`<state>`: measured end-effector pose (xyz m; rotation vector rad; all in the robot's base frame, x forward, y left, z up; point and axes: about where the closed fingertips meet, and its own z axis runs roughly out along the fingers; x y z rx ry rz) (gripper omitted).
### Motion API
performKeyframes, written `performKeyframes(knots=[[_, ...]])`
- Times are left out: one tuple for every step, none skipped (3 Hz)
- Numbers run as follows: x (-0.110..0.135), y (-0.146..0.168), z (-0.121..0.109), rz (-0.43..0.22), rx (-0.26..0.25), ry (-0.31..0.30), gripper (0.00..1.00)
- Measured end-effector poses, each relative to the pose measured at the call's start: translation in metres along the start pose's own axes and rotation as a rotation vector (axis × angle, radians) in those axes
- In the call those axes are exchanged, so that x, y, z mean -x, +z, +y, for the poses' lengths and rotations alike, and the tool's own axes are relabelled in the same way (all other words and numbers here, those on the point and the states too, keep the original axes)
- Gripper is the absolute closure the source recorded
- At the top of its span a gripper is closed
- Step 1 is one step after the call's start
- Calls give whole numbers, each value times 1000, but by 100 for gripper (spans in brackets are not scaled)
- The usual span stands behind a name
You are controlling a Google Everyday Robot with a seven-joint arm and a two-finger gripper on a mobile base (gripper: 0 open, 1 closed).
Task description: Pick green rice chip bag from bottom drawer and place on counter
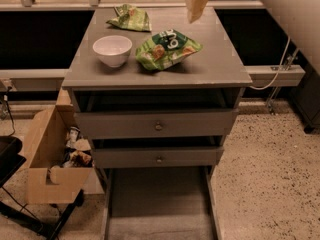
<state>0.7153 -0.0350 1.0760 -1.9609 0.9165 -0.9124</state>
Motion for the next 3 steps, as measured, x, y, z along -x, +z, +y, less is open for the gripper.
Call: performKeyframes(knots=[[-55,-70,-5,220,-25,49,0],[-105,-118,58,438,55,81,0],[-107,-118,69,460,58,137,0]])
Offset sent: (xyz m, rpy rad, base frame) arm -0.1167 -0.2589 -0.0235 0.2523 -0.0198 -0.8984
